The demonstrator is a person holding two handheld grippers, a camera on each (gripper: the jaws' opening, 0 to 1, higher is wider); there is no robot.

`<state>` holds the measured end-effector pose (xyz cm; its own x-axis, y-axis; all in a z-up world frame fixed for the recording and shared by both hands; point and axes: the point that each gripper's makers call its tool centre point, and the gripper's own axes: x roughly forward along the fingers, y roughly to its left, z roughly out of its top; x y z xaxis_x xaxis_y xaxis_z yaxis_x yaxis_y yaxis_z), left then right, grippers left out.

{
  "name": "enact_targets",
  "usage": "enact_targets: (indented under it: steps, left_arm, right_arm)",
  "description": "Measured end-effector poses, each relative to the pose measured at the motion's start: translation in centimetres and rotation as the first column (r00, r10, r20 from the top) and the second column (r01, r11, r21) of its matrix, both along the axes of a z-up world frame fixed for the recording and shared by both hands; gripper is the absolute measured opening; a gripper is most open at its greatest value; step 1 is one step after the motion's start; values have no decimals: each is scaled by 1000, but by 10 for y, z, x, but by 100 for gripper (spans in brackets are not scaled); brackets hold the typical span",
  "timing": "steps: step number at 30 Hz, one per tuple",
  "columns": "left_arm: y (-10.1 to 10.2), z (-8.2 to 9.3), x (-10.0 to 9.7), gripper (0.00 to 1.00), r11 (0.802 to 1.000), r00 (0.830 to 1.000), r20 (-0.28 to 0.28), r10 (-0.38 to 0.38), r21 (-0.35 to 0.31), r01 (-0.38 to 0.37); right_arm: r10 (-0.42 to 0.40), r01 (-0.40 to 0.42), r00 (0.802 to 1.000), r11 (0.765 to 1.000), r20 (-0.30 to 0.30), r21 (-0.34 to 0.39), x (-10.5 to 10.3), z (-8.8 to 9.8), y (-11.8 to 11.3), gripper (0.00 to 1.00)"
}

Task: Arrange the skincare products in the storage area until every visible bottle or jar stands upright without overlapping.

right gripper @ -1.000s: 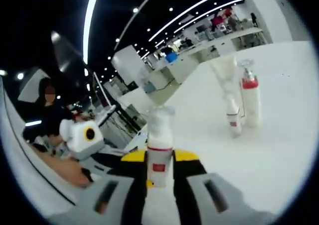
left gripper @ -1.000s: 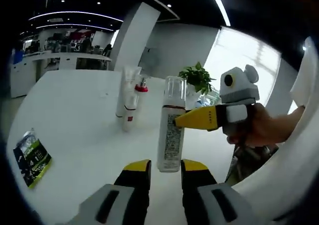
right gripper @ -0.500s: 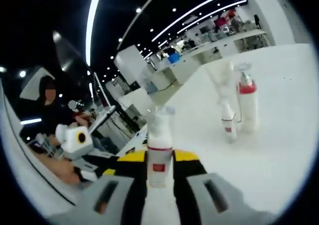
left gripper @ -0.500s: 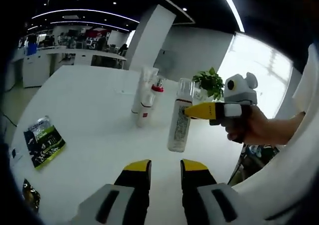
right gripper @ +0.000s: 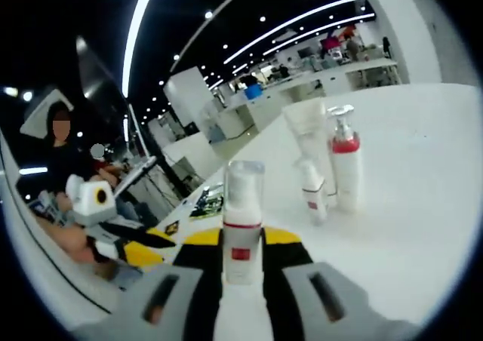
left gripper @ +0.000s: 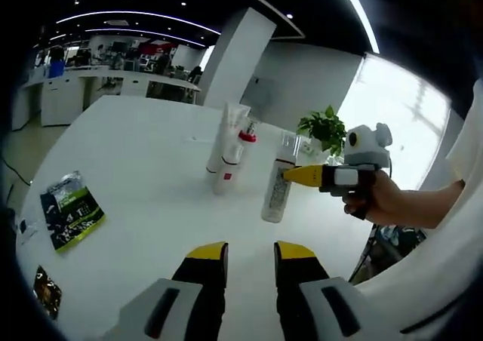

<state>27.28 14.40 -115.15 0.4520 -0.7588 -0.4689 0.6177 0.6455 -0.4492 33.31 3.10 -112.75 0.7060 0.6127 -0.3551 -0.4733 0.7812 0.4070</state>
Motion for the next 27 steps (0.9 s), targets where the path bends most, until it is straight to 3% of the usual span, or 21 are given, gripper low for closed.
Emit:
enact_targets:
  steps: [12,16,27]
  left_arm:
    - [15,2,0,25,1000,1000,-6,28,14,-27]
    - [22,4,1,25,999,999,-6,48,13,-48]
    - [32,0,-3,25,997,997,-17,70,18,-69]
  right_arm:
    - [-22,31,998,984,55,-175,22,-24,-24,17]
    - [-56,74,995,967,80,-242,33,-33,-38,17]
    - [-103,130,990,936,101,-327,48,-48,-57,17]
